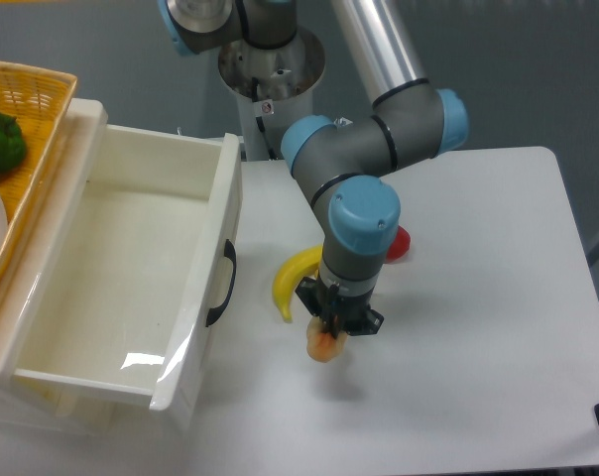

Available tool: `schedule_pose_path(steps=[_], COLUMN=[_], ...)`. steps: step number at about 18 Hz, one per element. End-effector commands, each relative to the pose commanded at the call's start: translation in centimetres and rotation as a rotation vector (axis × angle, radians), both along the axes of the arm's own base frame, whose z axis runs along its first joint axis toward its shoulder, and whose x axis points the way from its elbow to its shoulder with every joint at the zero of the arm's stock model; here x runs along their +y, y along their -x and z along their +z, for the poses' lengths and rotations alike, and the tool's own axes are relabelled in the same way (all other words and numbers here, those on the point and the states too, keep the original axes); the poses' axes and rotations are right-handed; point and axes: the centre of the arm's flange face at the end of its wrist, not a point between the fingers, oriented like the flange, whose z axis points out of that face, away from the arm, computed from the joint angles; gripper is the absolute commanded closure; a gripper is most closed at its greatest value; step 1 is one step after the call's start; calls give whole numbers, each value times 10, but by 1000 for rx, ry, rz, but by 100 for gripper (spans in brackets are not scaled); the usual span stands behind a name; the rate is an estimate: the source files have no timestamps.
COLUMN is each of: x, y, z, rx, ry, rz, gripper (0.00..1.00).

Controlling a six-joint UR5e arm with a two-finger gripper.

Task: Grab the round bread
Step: 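Lift the held bread up off the table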

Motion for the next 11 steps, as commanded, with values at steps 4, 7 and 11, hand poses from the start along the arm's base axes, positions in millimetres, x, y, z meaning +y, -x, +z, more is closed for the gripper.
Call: schedule_pose_path(steps=[4,7,11], x=[-13,-24,-37], y=[5,10,17], z=[8,17,21], rx=[-9,-12,-21], ry=[13,17,27], rz=[-55,-76,-108], gripper=[95,95,95])
